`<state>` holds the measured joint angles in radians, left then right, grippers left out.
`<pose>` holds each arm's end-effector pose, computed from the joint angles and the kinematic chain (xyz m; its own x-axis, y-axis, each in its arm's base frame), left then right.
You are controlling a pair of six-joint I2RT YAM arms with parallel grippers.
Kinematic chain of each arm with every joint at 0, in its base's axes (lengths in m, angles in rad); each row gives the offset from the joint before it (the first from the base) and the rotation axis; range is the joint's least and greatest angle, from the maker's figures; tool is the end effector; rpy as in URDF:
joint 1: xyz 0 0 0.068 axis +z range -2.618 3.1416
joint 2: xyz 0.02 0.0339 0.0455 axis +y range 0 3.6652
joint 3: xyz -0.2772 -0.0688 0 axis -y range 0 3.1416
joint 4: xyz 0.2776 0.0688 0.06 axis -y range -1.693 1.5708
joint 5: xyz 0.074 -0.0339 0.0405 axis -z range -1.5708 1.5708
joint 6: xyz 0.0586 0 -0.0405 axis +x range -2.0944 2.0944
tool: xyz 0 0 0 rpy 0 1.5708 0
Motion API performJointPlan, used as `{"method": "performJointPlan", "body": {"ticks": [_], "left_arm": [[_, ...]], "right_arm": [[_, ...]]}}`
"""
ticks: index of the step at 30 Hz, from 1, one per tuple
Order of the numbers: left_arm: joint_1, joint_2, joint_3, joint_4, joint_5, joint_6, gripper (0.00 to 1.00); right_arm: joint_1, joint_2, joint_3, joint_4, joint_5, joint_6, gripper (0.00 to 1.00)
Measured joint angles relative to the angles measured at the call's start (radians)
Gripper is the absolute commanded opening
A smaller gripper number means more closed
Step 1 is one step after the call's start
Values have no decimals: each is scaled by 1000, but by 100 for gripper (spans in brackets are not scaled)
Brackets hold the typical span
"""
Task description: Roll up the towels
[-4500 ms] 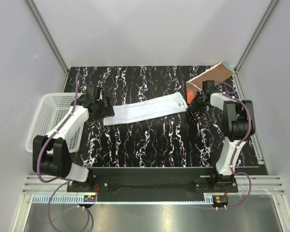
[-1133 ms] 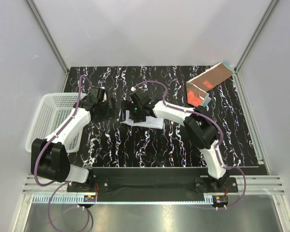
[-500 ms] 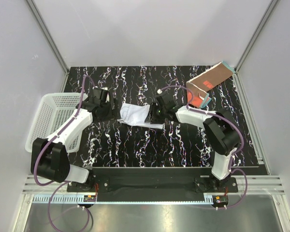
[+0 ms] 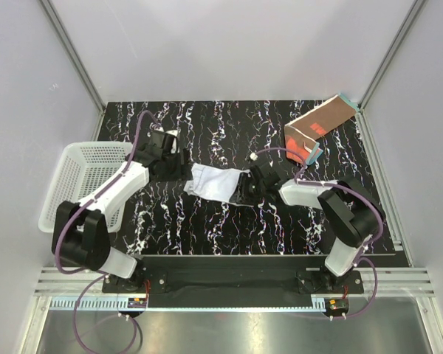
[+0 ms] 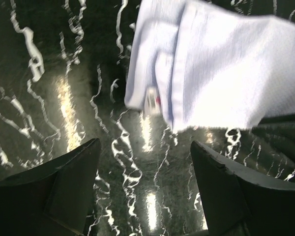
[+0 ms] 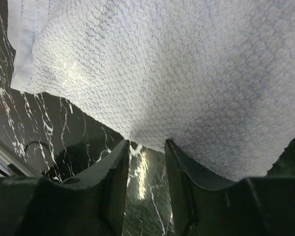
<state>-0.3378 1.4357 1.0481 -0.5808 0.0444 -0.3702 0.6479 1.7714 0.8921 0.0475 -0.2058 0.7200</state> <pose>0.3175 -0.1143 0.2296 -0.8531 -0.0834 -0.5150 0.0495 0.9697 -0.2391 0.3013 0.2431 0.1125 -0.9050 0.1245 -0.4068 -0.1380 0.8185 0.5577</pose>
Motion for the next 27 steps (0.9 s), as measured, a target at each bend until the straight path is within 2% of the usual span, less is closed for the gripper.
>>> {"method": "performJointPlan", "body": {"ticks": [2,6,9,11,19,27], "left_arm": [[-20,40,39,1,3,-2,76],[-80,135,132,20,12,-6,51],[-133,225,204,40,16,-4,47],[-160,294,247,61,16,-11,41],[-220,464,274,74,-3,-26,43],[-229,484,274,74,-71,-31,44]], "right_arm": [[0,-41,-46,-2,-1,-1,43],[0,-107,-105,-36,0,-16,43],[0,-145,-134,-69,0,-29,43],[1,-158,-146,-76,-1,-35,43],[1,-176,-177,-49,-8,-35,43],[0,-174,-180,-43,-17,-35,42]]}}
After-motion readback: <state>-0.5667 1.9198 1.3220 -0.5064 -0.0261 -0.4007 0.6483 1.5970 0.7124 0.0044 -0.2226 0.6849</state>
